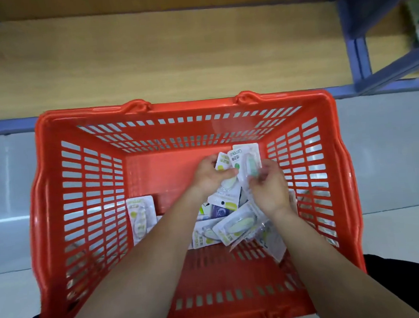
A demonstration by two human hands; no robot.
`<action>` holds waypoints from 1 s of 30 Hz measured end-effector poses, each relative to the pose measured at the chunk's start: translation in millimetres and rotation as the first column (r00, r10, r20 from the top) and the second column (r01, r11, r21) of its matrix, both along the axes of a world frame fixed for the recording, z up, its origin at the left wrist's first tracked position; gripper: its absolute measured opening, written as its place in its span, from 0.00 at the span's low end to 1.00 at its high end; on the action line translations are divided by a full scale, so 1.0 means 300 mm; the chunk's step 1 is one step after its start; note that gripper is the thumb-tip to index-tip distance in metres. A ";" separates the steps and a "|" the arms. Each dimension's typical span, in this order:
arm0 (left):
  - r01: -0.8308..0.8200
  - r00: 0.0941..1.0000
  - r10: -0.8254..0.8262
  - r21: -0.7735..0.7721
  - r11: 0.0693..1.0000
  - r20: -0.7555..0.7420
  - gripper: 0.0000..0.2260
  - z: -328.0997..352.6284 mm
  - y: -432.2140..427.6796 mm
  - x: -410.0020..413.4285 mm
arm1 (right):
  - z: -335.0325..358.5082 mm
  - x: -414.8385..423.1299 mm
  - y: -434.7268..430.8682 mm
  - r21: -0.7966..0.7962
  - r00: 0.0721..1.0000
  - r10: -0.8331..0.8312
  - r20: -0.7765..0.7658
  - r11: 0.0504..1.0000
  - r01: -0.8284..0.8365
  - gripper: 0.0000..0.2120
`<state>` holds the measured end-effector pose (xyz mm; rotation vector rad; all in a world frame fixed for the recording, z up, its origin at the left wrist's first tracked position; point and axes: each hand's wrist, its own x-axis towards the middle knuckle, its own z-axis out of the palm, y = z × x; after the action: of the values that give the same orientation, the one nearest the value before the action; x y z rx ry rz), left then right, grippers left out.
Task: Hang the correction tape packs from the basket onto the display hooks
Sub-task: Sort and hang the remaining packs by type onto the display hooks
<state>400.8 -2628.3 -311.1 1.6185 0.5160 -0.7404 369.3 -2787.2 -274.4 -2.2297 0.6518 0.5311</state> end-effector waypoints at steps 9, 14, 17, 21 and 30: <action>-0.148 0.989 0.148 0.023 0.989 0.009 0.09 0.016 0.025 -0.018 | -0.008 0.016 0.025 0.082 0.994 0.088 -0.062 0.993 -0.083 0.22; -0.184 0.983 0.183 -0.060 0.981 -0.027 0.25 0.016 0.023 -0.038 | -0.025 0.017 0.011 0.199 0.996 0.086 -0.010 0.977 -0.083 0.09; -0.164 0.986 0.162 -0.040 0.986 -0.046 0.30 0.007 0.045 -0.041 | -0.038 0.025 0.008 0.202 0.999 0.040 0.014 0.978 -0.042 0.11; -0.198 0.979 0.194 -0.057 0.979 -0.065 0.25 0.025 0.086 -0.035 | -0.041 0.062 0.020 0.269 0.991 -0.048 -0.121 0.960 0.079 0.29; -0.250 0.967 0.246 -0.062 0.966 -0.059 0.18 0.054 0.187 -0.031 | -0.021 0.059 0.043 0.382 0.992 -0.129 -0.016 0.915 0.125 0.06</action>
<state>391.4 -2572.1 -294.7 1.4413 0.7082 -0.6056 386.8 -2774.3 -280.7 -1.8085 0.6229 0.5305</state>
